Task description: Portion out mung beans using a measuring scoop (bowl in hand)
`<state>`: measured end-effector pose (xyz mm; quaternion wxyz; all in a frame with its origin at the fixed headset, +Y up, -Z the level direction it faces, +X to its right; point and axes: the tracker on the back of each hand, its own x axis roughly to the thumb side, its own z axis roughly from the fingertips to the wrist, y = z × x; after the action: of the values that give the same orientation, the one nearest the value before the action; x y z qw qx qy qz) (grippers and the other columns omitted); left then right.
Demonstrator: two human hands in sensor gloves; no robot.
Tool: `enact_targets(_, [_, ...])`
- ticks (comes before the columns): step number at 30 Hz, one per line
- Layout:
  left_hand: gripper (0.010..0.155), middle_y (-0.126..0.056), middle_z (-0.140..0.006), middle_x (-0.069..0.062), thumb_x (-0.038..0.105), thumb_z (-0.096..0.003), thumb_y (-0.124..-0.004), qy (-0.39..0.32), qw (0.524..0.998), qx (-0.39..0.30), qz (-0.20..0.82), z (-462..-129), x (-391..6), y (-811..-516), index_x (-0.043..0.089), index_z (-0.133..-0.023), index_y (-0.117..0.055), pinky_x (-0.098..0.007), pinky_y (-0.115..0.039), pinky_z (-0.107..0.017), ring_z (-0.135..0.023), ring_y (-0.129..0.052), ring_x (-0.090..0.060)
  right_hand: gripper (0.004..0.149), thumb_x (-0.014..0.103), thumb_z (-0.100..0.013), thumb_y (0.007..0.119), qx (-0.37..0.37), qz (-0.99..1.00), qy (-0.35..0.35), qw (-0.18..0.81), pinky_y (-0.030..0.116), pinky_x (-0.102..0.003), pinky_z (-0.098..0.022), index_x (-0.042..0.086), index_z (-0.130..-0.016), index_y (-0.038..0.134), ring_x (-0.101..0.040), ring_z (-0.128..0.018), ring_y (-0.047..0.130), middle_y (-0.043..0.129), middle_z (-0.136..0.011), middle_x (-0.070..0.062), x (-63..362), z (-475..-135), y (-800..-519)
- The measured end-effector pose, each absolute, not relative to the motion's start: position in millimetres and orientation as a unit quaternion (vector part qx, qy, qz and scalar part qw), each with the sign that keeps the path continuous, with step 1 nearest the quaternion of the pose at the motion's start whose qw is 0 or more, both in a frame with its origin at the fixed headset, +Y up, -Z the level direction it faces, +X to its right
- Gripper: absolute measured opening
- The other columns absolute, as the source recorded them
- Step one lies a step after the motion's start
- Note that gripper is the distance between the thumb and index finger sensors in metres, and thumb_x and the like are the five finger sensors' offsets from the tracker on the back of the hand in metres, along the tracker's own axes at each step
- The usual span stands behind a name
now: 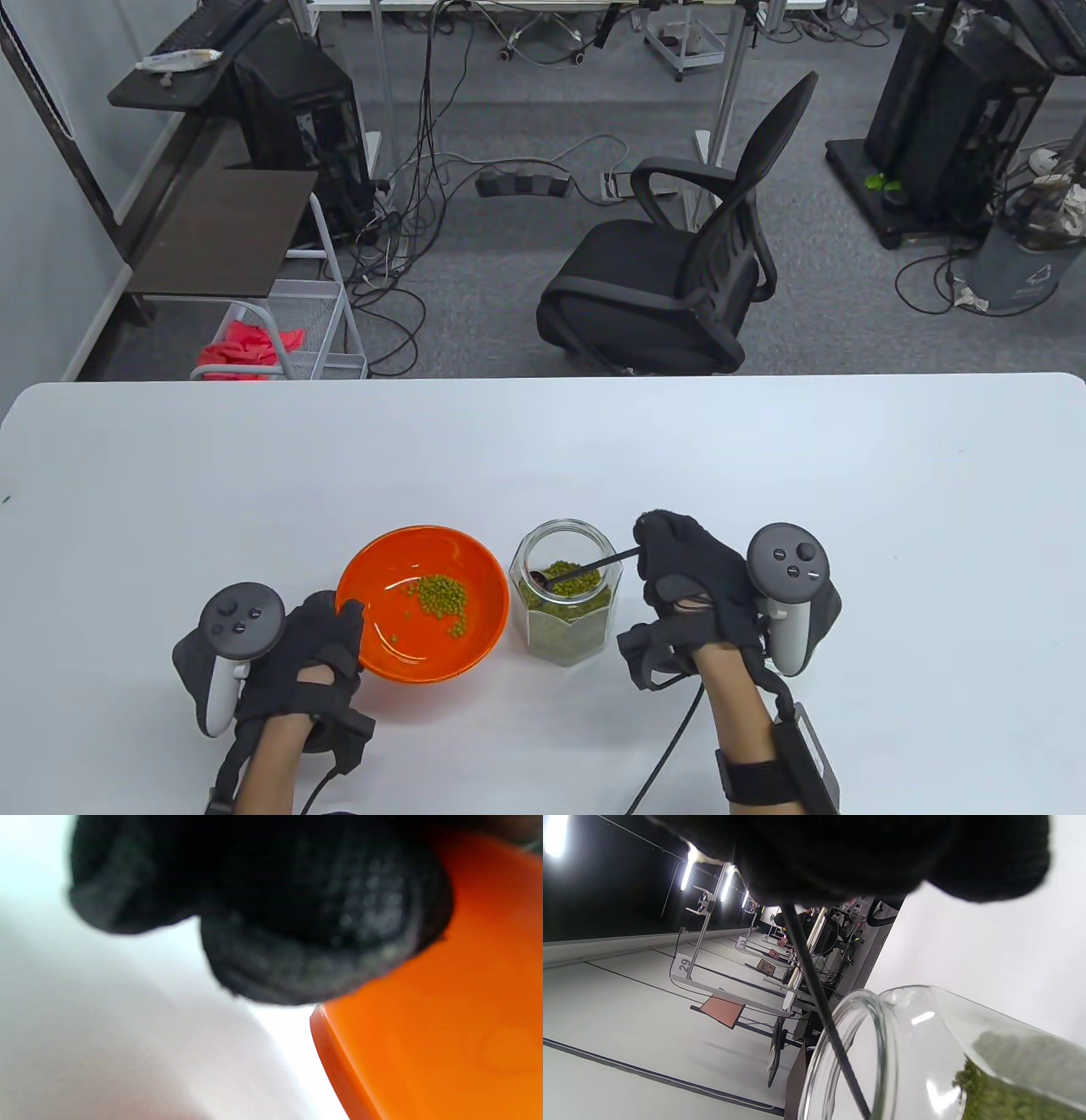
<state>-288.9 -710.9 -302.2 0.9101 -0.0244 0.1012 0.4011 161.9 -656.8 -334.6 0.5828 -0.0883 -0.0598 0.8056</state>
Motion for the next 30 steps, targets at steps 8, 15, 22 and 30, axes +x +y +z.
enact_targets(8, [0.054, -0.099, -0.032, 0.015, 0.048, -0.0519, -0.074, 0.102, 0.911, -0.024, 0.398, -302.1, -289.1, -710.6, 0.007, -0.086, -0.079, -0.021, -0.095, -0.01, -0.007, -0.107, 0.0, 0.039, 0.033, -0.047, 0.075, -0.107, 0.787, -0.051, 0.605, 0.085, -0.05, -0.028, 0.007, -0.074, 0.086, -0.012, -0.016, 0.094, 0.095, -0.045, -0.015, 172.9, -335.6, -658.9])
enact_targets(15, [0.054, -0.099, -0.032, 0.015, 0.048, -0.052, -0.074, 0.101, 0.911, -0.023, 0.399, -302.0, -289.0, -710.2, 0.007, -0.086, -0.079, -0.02, -0.095, -0.01, -0.007, -0.107, 0.001, 0.039, 0.033, -0.047, 0.075, -0.118, 0.769, -0.056, 0.626, 0.085, -0.05, -0.029, 0.007, -0.074, 0.086, -0.013, -0.016, 0.094, 0.095, -0.046, -0.015, 185.6, -334.1, -656.9])
enact_targets(22, [0.054, -0.099, -0.032, 0.015, 0.048, -0.052, -0.074, 0.1, 0.911, -0.023, 0.4, -302.1, -289.4, -710.1, 0.007, -0.086, -0.079, -0.021, -0.095, -0.01, -0.007, -0.107, 0.001, 0.039, 0.033, -0.047, 0.075, -0.126, 0.758, -0.077, 0.636, 0.085, -0.049, -0.029, 0.007, -0.074, 0.086, -0.012, -0.016, 0.094, 0.095, -0.045, -0.015, 201.4, -328.9, -648.5])
enact_targets(30, [0.054, -0.099, -0.032, 0.015, 0.048, -0.052, -0.074, 0.099, 0.911, -0.024, 0.4, -302.1, -289.4, -710.2, 0.007, -0.086, -0.079, -0.021, -0.095, -0.01, -0.007, -0.107, 0.0, 0.039, 0.033, -0.048, 0.075, -0.105, 0.736, -0.084, 0.664, 0.085, -0.049, -0.029, 0.008, -0.075, 0.086, -0.012, -0.017, 0.094, 0.095, -0.046, -0.015, 203.0, -321.6, -636.8])
